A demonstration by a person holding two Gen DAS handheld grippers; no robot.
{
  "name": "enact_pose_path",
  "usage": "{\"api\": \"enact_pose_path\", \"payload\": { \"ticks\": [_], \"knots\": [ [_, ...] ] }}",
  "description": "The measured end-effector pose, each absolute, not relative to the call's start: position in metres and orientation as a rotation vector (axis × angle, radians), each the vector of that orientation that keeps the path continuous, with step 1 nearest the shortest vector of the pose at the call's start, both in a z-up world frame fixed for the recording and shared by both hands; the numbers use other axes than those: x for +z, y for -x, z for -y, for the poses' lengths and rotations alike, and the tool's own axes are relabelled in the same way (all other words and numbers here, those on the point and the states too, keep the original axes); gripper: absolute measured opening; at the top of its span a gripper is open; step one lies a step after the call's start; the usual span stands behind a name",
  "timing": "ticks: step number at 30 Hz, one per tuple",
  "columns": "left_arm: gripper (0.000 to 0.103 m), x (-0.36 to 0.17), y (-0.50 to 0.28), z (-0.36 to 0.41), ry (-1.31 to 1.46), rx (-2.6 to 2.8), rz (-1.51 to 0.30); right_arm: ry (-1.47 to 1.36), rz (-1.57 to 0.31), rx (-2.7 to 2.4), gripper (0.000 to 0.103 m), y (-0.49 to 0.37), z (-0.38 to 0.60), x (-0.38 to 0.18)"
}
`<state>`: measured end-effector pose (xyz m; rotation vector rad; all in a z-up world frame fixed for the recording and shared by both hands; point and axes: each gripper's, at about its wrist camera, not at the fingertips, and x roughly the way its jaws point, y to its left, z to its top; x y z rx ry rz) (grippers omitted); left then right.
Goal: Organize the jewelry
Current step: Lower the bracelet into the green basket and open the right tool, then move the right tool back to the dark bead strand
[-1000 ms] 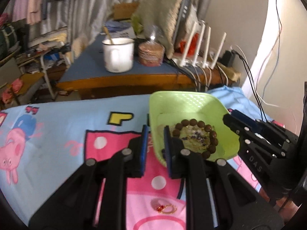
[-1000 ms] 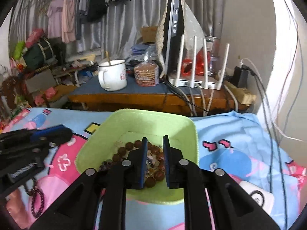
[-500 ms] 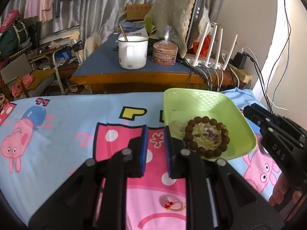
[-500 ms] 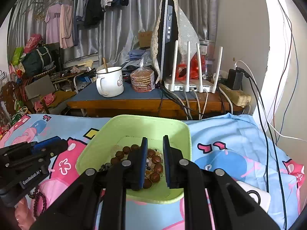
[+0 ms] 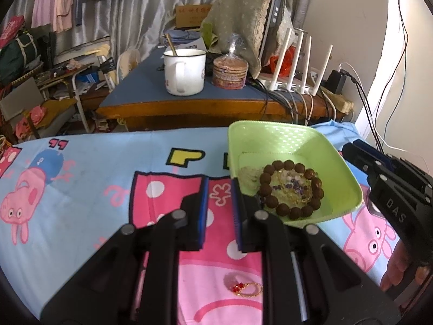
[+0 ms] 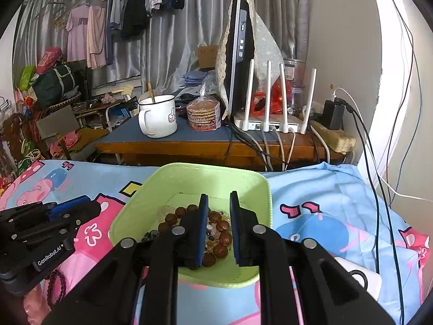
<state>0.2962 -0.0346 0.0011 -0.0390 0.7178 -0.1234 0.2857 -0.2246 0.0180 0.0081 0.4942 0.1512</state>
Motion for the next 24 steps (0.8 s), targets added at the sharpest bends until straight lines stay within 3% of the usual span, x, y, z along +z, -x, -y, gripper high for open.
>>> {"api": "enact_pose_path", "payload": {
  "ticks": [12, 24],
  "knots": [
    [0.015, 0.019, -0.260, -0.028, 0.030, -0.140, -0.724, -0.107, -0.479, 0.461, 0.000, -0.263, 0.212, 0.033],
    [0.015, -0.012, -0.191, -0.129, 0.122, -0.150, -0.875, -0.103, -0.654, 0.745, 0.000, -0.216, 0.153, 0.003]
  ]
}}
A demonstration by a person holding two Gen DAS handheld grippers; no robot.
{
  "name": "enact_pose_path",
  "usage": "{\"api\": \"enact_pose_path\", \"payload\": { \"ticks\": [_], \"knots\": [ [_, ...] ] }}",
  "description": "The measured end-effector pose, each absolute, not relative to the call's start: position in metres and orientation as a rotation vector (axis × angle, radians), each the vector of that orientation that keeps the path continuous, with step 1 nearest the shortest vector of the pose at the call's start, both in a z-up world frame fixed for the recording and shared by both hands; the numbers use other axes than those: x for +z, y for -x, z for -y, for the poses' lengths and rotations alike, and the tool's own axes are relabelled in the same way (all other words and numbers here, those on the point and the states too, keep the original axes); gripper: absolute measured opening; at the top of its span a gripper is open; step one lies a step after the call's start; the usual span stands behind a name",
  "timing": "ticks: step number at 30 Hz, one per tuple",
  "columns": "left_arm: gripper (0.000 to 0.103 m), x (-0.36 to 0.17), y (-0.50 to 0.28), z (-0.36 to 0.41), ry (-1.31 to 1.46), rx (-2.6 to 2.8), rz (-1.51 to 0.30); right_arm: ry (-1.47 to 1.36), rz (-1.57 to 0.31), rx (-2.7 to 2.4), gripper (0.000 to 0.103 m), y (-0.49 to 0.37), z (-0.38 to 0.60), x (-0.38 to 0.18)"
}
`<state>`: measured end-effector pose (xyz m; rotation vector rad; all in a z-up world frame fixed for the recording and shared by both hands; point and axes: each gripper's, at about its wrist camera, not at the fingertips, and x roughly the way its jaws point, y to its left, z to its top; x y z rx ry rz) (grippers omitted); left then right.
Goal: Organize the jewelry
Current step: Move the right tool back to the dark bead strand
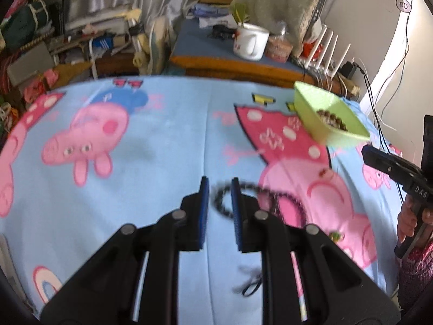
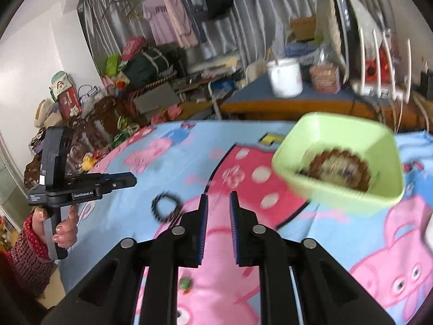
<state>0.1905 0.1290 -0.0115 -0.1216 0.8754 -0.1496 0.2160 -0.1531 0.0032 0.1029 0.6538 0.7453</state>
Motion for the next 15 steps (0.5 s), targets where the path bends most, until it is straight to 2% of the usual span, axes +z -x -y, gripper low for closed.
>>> {"api": "enact_pose_path", "payload": {
  "ticks": [12, 14, 15],
  "knots": [
    [0.016, -0.038, -0.192, -0.128, 0.160, -0.193, -0.943, 0.020, -0.792, 0.811, 0.000, -0.210, 0.075, -0.017],
    [0.024, -0.038, -0.199, -0.130, 0.160, -0.194, -0.946, 0.049, -0.803, 0.822, 0.000, -0.214, 0.059, -0.019],
    [0.034, -0.039, -0.202, -0.129, 0.145, -0.191, -0.947, 0.067, -0.812, 0.824, 0.000, -0.217, 0.051, -0.020]
  ]
}}
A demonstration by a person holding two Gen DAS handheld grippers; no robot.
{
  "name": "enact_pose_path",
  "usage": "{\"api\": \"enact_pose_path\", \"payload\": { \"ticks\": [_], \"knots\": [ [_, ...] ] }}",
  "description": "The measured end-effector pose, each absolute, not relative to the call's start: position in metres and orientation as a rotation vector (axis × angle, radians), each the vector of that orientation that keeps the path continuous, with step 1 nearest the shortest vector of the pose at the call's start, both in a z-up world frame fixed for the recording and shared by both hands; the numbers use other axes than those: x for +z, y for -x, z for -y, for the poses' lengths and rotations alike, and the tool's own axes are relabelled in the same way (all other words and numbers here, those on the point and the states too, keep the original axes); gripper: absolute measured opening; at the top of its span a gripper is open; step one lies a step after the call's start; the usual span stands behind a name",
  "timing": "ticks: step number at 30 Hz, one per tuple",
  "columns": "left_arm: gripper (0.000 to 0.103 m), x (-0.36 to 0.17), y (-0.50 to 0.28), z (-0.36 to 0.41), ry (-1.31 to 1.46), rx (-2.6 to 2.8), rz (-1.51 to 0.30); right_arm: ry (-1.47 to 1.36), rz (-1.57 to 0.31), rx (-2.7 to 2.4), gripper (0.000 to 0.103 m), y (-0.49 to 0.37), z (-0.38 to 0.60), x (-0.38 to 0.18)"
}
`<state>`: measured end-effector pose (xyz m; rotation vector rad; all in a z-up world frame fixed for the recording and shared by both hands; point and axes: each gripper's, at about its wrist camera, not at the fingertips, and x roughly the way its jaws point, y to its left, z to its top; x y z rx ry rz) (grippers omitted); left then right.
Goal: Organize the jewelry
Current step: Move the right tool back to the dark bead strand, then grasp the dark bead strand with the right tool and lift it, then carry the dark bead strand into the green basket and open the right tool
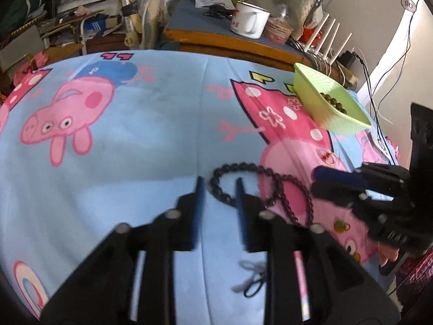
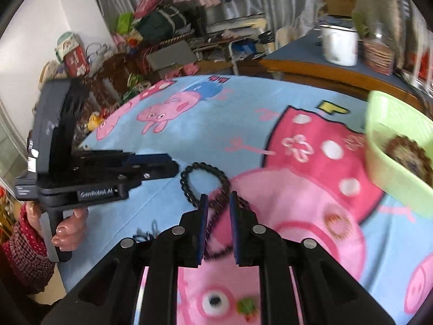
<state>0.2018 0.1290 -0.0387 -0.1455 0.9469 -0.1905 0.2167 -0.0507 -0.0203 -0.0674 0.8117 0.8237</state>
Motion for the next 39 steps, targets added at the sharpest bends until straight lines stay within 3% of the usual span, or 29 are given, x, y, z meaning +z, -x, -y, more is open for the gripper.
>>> {"api": "enact_pose_path", "payload": {
  "ticks": [2, 8, 9, 10, 13, 21, 31, 39],
  "knots": [
    [0.042, -0.043, -0.207, -0.127, 0.101, -0.162, -0.950, 0.102, -0.830, 0.823, 0.000, -0.223, 0.038, -0.024],
    [0.042, -0.057, -0.210, -0.124, 0.042, -0.139, -0.951, 0.154, -0.887, 0.772, 0.000, -0.247, 0.023, -0.042],
    [0.033, -0.057, -0.209, -0.123, 0.039, -0.143, -0.945, 0.143, -0.884, 0.780, 0.000, -0.248, 0.024, -0.043],
    [0.014, -0.058, -0.209, -0.122, 0.052, -0.175, -0.941, 0.132, -0.884, 0.791, 0.000, -0.249, 0.025, -0.044],
    [0.008, -0.056, -0.208, -0.117, 0.032, -0.187, -0.936, 0.089, -0.894, 0.839, 0.000, -0.250, 0.029, -0.044],
    [0.008, -0.019, -0.211, -0.102, 0.075, -0.258, -0.870, -0.016, -0.770, 0.828, 0.000, -0.244, 0.063, -0.006],
    [0.008, 0.055, -0.285, -0.004, 0.065, -0.414, -0.719, -0.144, -0.584, 0.624, 0.000, -0.279, 0.179, 0.064],
    [0.008, 0.039, -0.342, 0.056, 0.029, -0.433, -0.761, -0.212, -0.623, 0.487, 0.000, -0.328, 0.240, 0.039]
  ]
}}
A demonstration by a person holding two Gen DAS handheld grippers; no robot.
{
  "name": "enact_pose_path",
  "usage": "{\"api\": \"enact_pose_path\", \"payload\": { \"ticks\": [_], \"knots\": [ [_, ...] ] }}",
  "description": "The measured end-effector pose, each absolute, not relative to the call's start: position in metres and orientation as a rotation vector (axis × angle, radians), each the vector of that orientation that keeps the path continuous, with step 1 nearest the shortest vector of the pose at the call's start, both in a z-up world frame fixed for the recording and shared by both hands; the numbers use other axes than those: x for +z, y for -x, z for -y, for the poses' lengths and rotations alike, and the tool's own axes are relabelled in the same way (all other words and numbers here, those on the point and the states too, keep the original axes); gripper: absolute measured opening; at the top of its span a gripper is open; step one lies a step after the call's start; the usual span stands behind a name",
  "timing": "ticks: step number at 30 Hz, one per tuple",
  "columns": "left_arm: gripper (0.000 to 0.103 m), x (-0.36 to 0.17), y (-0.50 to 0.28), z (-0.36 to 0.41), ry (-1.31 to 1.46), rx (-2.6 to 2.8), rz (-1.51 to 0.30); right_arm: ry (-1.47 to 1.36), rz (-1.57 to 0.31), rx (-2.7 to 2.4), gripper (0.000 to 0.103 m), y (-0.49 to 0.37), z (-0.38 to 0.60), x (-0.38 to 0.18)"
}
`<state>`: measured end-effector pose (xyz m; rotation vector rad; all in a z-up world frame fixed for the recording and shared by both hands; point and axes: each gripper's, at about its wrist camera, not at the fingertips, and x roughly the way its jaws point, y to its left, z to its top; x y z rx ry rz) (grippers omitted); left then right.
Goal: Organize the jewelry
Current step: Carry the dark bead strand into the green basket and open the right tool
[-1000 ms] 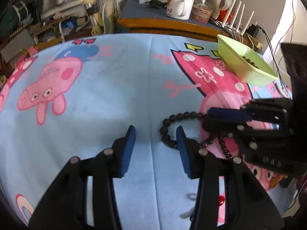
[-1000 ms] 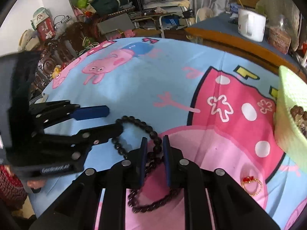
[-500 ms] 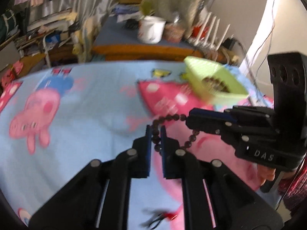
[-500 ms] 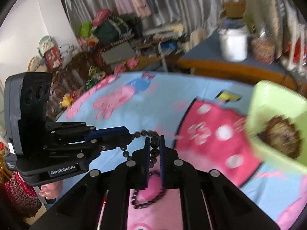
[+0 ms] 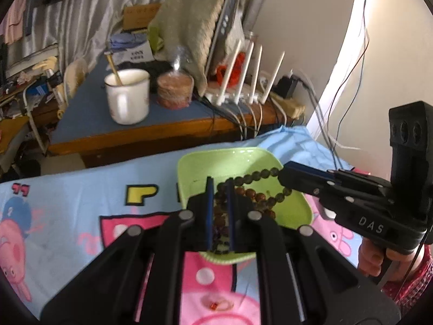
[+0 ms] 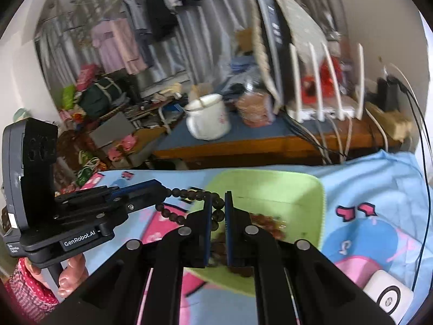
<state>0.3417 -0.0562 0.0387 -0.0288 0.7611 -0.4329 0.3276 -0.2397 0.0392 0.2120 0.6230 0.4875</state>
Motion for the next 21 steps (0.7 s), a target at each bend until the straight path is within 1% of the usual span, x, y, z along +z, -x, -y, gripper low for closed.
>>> {"api": "enact_pose_path", "payload": {
  "ticks": [7, 10, 16, 21],
  "knots": [
    [0.009, 0.008, -0.369, 0.075, -0.014, -0.377, -0.825, -0.249, -0.678, 0.463, 0.000, -0.352, 0.251, 0.004],
    [0.009, 0.000, -0.379, 0.067, 0.010, -0.338, -0.871, -0.244, -0.664, 0.398, 0.000, -0.353, 0.254, 0.000],
    [0.009, 0.018, -0.341, 0.022, 0.060, -0.350, -0.813, -0.287, -0.588, 0.428, 0.000, -0.314, 0.260, 0.008],
    [0.009, 0.019, -0.293, -0.021, 0.064, -0.368, -0.814, -0.296, -0.593, 0.506, 0.000, -0.274, 0.249, 0.003]
  ]
}}
